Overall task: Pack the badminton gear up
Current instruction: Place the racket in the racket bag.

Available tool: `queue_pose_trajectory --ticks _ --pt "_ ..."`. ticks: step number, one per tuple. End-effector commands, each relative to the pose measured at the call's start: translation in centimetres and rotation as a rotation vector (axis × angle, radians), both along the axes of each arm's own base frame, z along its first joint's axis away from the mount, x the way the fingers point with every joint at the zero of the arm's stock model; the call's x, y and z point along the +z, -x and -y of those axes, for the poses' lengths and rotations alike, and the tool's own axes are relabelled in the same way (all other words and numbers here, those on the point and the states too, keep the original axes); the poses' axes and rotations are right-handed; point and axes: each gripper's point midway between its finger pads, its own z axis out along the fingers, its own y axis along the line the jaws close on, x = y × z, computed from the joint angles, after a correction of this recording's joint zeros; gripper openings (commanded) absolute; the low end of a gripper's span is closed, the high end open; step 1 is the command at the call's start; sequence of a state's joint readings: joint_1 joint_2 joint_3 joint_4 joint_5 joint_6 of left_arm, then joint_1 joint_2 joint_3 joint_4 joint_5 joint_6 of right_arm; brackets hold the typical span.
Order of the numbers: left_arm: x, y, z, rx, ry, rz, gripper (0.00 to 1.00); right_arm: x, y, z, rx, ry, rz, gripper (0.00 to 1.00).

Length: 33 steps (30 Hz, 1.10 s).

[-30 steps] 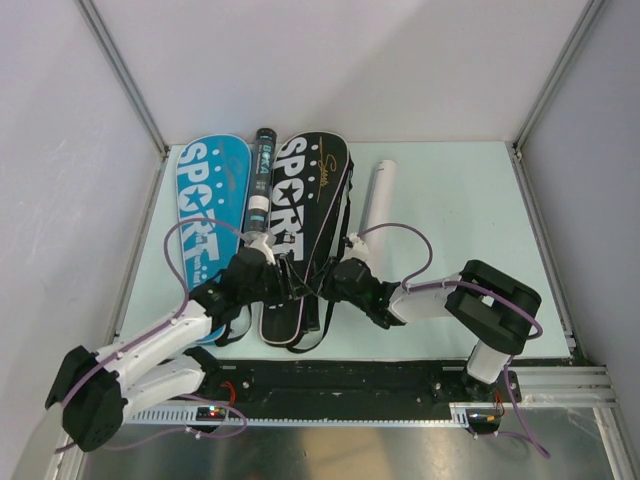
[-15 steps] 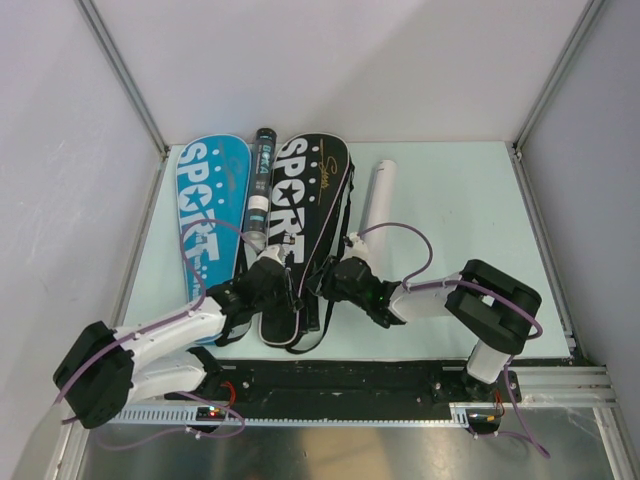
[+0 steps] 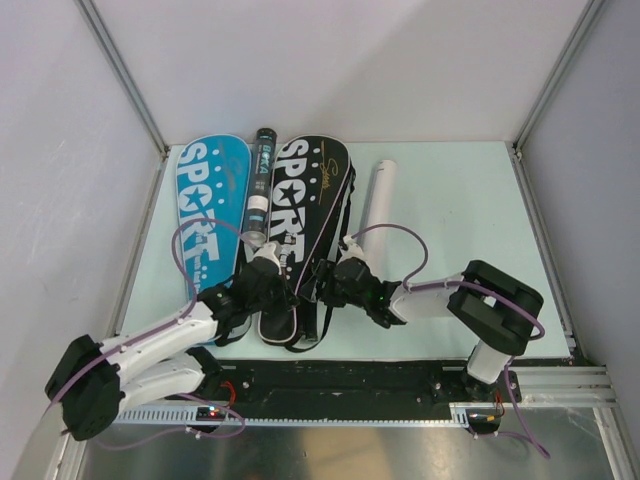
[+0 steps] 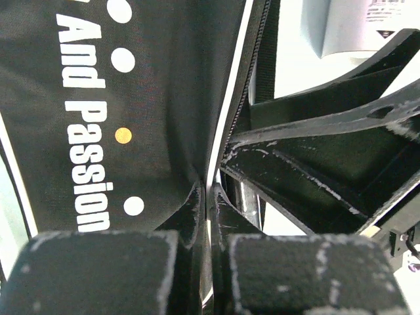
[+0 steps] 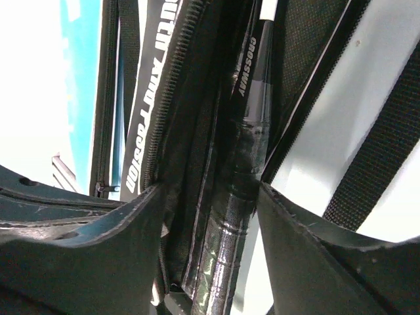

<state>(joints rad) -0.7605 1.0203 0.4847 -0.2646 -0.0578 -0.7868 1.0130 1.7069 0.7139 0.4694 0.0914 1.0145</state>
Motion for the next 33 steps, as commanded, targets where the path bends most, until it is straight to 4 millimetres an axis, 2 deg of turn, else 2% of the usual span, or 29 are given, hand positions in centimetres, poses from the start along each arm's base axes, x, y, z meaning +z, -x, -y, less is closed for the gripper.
queue_pose_trajectory --ticks 1,4,7,12,19,26,33 --pt "2.1 0.1 0.8 -0.004 0.078 0.032 0.0 3.2 0.9 -0.8 0.048 -0.051 0.034 0.65" --pt "2.0 0.3 0.8 0.002 0.09 0.025 0.0 2.8 1.3 0.3 0.026 0.002 0.03 0.63" --pt "2.2 0.3 0.9 0.004 0.097 0.023 0.0 2.4 1.6 1.2 0.015 0.026 0.02 0.57" --pt "2.3 0.3 1.0 0.002 0.105 0.021 0.0 1.3 2.2 1.7 0.021 0.06 0.0 0.5" --pt "2.3 0.5 1.0 0.007 0.121 0.015 0.0 -0.2 2.4 2.1 0.01 0.109 -0.006 0.49" --pt "2.2 0.7 0.9 0.013 0.13 0.014 0.0 0.6 2.6 3.4 0.001 0.153 0.012 0.55" --pt "2.1 0.7 1.1 0.014 0.143 0.011 0.0 -0.7 5.0 1.3 0.091 0.104 -0.029 0.53"
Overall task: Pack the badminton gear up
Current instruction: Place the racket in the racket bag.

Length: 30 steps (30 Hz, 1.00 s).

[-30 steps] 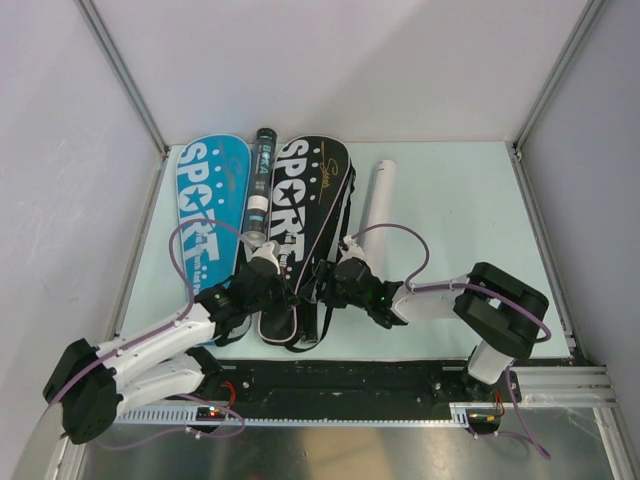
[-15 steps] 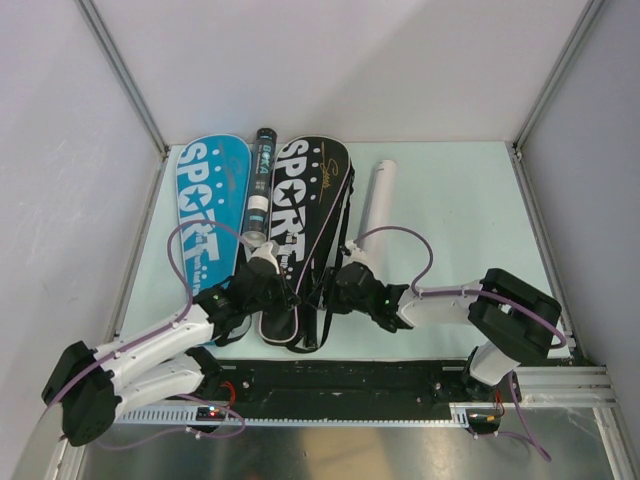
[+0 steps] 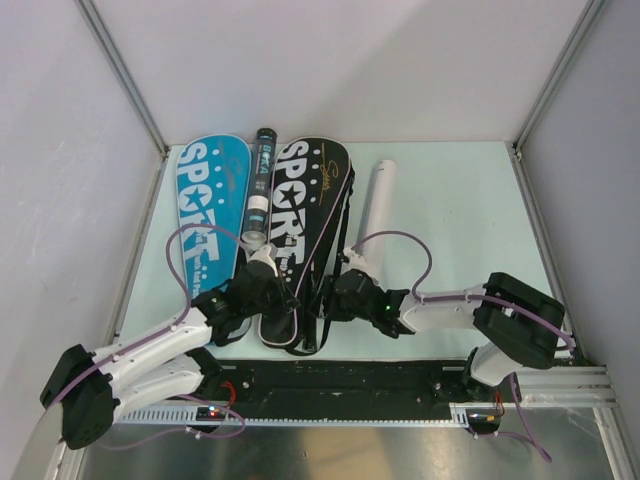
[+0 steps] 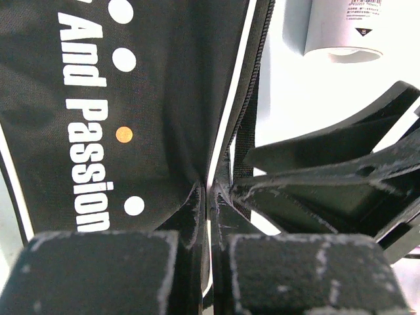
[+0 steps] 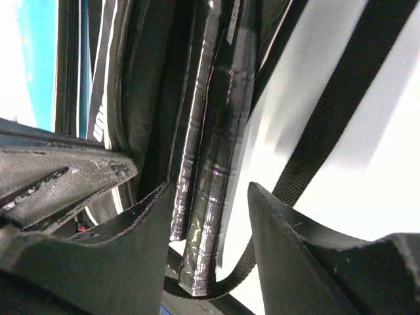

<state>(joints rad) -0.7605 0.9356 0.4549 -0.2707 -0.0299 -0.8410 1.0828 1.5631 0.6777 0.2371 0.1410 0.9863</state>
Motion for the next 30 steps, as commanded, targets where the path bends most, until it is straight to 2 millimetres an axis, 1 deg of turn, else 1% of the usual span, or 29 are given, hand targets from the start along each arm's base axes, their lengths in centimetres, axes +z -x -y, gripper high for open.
queue_pose_trajectory --ticks 1,6,8,12,13,15,18,22,25,30 --pt "1.1 0.0 1.0 -0.003 0.067 0.015 0.0 -0.5 1.3 -1.5 0.05 -0.042 -0.019 0.52" --pt "1.2 0.0 0.9 0.005 0.08 0.018 0.0 -1.2 1.5 -2.1 0.051 -0.058 -0.041 0.5" --pt "1.3 0.3 1.2 -0.009 0.099 0.01 0.0 -1.1 1.3 -2.5 0.046 -0.076 -0.037 0.43" --pt "1.6 0.7 1.8 -0.02 0.149 -0.003 0.0 -0.4 0.4 -3.4 0.028 -0.134 -0.019 0.24" --pt "1.6 0.8 2.0 -0.022 0.168 -0.01 0.0 -0.2 0.0 -3.6 0.021 -0.151 -0.011 0.2" --pt "1.7 1.1 2.4 -0.022 0.206 -0.022 0.0 0.5 -0.8 -4.0 0.012 -0.191 0.016 0.17" --pt "1.6 1.6 2.8 -0.024 0.258 -0.042 0.0 1.7 -1.6 -4.9 0.012 -0.265 0.039 0.15" --pt "1.3 1.8 2.9 -0.019 0.279 -0.052 0.0 2.7 -2.3 -5.2 -0.007 -0.321 0.054 0.15" --pt "1.1 2.0 2.9 -0.014 0.289 -0.058 0.0 3.0 -3.1 -5.2 -0.028 -0.344 0.065 0.15" --pt "1.7 1.9 3.3 -0.008 0.331 -0.061 0.0 3.9 -4.8 -5.6 -0.082 -0.445 0.074 0.14"
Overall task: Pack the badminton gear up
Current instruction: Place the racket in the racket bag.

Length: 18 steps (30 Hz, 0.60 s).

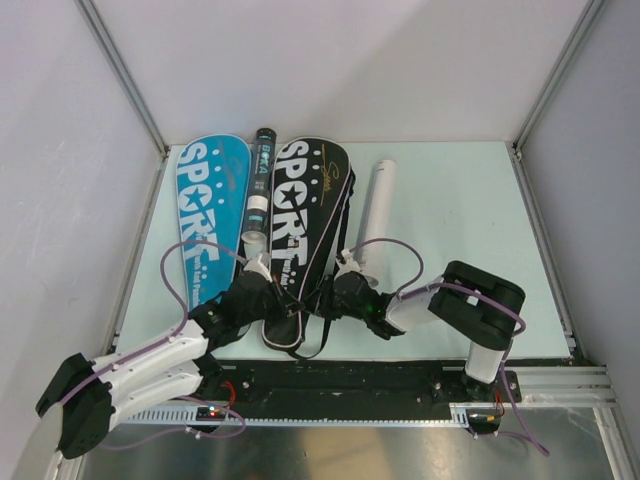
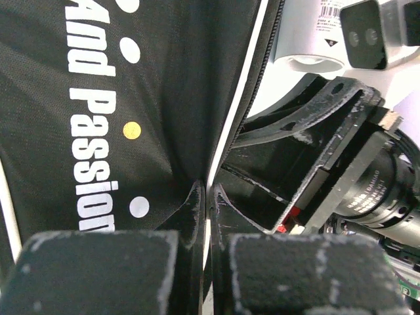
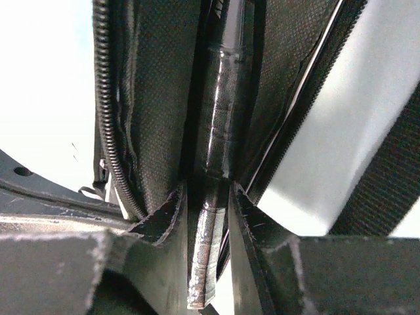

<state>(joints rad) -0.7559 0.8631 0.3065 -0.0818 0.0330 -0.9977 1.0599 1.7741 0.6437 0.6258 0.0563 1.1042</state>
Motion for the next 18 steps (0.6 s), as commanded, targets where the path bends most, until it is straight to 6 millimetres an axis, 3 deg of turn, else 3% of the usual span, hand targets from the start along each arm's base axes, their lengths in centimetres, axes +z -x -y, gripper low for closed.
queue_pose_trajectory --ticks 1,7,16,18 --pt "2.5 1.1 2.1 -0.062 0.145 -0.013 0.0 5.5 -4.1 -2.1 -0.096 -0.255 0.114 0.14" --pt "3.0 1.1 1.8 -0.027 0.177 -0.003 0.0 5.6 -4.7 -2.2 -0.123 -0.285 0.118 0.19" --pt "0.4 0.8 0.9 0.0 0.103 -0.026 0.01 3.3 -3.9 -2.1 -0.156 -0.188 0.078 0.25" --pt "0.0 1.0 0.7 0.006 0.096 -0.035 0.08 3.5 -4.1 -2.0 -0.154 -0.176 0.091 0.27"
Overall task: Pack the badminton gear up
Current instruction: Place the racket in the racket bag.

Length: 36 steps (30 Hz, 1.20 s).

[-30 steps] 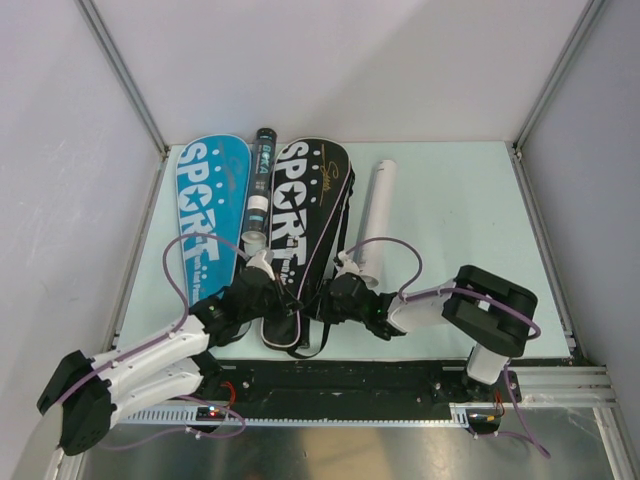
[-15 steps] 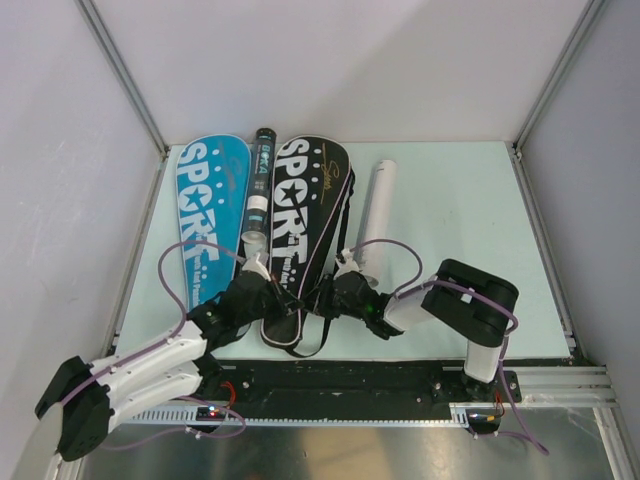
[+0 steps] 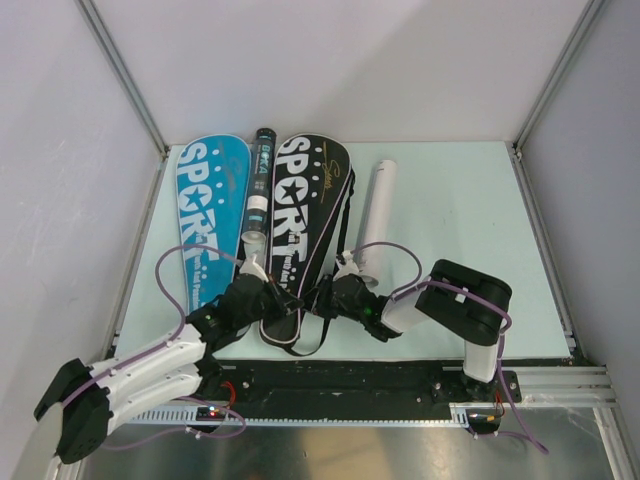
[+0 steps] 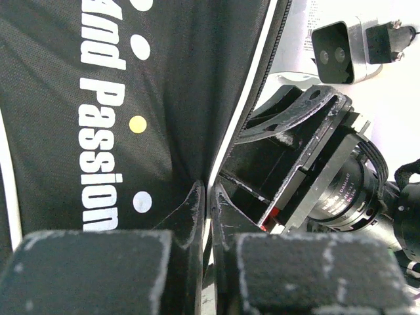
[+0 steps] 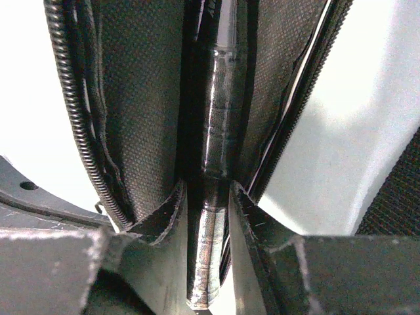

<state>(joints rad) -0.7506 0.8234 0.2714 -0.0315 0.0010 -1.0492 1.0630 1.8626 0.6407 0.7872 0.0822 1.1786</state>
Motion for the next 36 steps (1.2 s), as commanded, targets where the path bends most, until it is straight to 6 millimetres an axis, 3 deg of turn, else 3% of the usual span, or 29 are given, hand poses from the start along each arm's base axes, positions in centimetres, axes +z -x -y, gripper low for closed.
queue_pose_trajectory --ticks 1,4,8,26,36 --pt "-0.7 1.7 0.9 -0.058 0.04 -0.06 0.13 3.8 -3.2 -0.8 -0.104 -0.077 0.105 0.28" --pt "-0.3 1.7 0.9 -0.063 0.04 -0.052 0.3 3.9 -3.2 -0.6 -0.112 -0.061 0.113 0.29" --pt "1.0 1.3 0.8 -0.073 0.014 -0.011 0.37 4.4 -3.5 -0.8 -0.119 -0.08 0.117 0.28" --pt "-1.2 1.8 -0.5 -0.144 -0.187 -0.033 0.48 4.9 -3.3 -2.0 -0.035 -0.131 0.176 0.17" --pt "-1.0 3.2 -2.3 -0.151 -0.291 -0.03 0.44 5.5 -3.2 -1.9 -0.022 -0.135 0.174 0.15"
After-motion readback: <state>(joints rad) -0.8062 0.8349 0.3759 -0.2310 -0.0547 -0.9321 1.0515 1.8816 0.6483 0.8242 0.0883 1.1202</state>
